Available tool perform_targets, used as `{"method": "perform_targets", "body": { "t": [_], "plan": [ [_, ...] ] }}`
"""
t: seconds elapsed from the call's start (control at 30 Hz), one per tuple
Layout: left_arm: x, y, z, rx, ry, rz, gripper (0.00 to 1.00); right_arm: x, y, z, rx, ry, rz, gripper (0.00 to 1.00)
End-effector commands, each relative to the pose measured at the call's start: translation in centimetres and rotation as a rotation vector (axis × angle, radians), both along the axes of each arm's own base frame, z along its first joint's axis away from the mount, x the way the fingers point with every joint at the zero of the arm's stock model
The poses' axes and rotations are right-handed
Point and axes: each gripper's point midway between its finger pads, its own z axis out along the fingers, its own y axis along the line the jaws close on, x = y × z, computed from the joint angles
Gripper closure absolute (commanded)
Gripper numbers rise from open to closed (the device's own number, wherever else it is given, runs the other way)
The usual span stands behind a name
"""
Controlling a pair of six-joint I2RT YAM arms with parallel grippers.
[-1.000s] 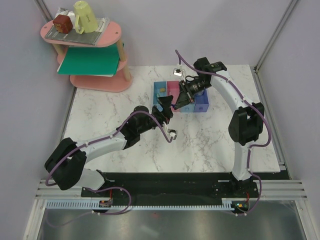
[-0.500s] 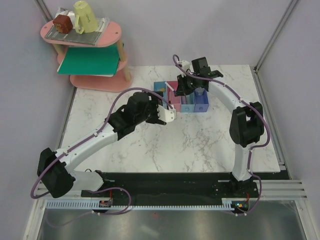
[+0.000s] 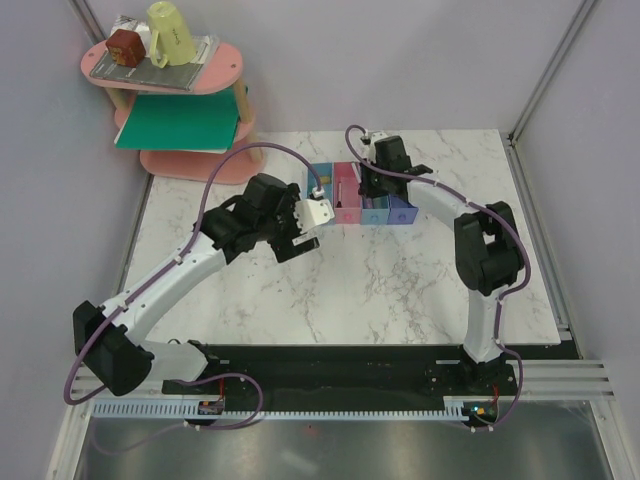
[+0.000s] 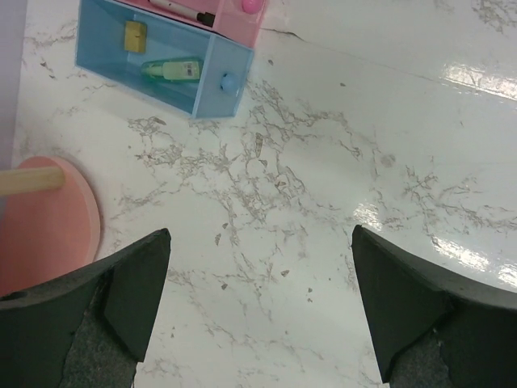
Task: Sort the stationery into containers
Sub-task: Place the pen in the storage box.
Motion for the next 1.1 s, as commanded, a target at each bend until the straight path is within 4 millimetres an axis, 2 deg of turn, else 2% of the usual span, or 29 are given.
{"method": "perform_targets", "body": {
  "t": [0.0, 0.07, 0.3, 0.47, 0.6, 0.7, 0.77, 0.87, 1.07],
  "plan": [
    [-0.5, -0.3, 1.9, -0.082, 0.053, 0.02, 0.01, 0.6, 0.9, 2.1, 0.03, -0.092, -0.061, 0.95],
    [-0.4, -0.3, 2.0, -0.088, 0.054, 0.019, 0.01, 0.3, 1.5, 1.6, 0.03, -0.081, -0.052, 0.95],
    [-0.5, -0.3, 1.8, -0.094, 0.065, 0.021, 0.02, 0.6, 2.9, 2.2, 0.037, -0.097, -0.039, 0.95],
    [-0.7, -0.3, 1.9, -0.099, 0.062, 0.018, 0.02, 0.6, 2.8, 1.8, 0.019, -0.096, -0.058, 0.95],
    [-0.9, -0.3, 1.7, -0.104, 0.071, 0.017, 0.02, 0.9, 2.2, 4.3, 0.012, -0.164, -0.096, 0.96],
    [-0.9, -0.4, 1.5, -0.107, 0.074, 0.017, 0.02, 1.1, 2.2, 5.6, 0.016, -0.197, -0.101, 0.96],
    [-0.9, -0.5, 1.5, -0.114, 0.074, 0.017, 0.02, 1.0, 2.6, 5.9, 0.01, -0.202, -0.092, 0.96],
    [-0.9, -0.5, 1.5, -0.116, 0.074, 0.017, 0.02, 0.9, 3.1, 5.2, -0.001, -0.192, -0.083, 0.95],
    [-1.0, -0.3, 1.6, -0.114, 0.063, 0.015, 0.03, 0.6, 3.4, 1.4, -0.017, -0.117, -0.071, 0.95]
  ]
}}
